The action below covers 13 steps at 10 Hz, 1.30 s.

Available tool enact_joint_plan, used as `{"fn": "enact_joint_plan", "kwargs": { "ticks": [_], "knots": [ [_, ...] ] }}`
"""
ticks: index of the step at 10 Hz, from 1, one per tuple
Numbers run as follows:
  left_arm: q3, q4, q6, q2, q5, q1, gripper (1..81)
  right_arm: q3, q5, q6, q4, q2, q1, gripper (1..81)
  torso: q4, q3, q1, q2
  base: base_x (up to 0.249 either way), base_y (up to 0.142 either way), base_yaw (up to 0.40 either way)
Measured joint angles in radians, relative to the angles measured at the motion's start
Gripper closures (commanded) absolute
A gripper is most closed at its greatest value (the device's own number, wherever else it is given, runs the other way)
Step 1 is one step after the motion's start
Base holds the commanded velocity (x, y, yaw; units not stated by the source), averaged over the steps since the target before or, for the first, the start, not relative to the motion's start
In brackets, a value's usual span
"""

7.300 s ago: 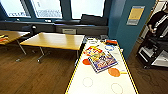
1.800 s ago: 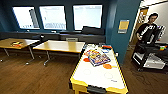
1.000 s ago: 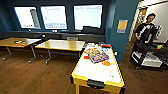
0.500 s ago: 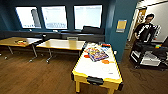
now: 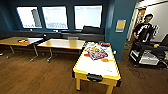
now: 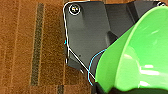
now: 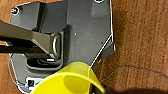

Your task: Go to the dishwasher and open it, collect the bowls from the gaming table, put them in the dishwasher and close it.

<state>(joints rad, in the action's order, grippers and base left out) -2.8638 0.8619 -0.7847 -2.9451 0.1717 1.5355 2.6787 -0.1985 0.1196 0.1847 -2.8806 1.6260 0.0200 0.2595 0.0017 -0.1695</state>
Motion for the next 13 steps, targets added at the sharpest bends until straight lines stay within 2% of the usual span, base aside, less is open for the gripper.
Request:
{"fn": "enact_joint_plan", "kwargs": {
  "ticks": [13],
  "knots": [
    [0.0, 0.0, 0.002, -0.01, -0.001, 0.014, 81.1, 0.003, -0.001, 0.0, 0.011, -0.01, 0.008, 81.1, 0.0, 0.0, -0.001, 0.0, -0.114, 0.0, 0.0]
  ]
}}
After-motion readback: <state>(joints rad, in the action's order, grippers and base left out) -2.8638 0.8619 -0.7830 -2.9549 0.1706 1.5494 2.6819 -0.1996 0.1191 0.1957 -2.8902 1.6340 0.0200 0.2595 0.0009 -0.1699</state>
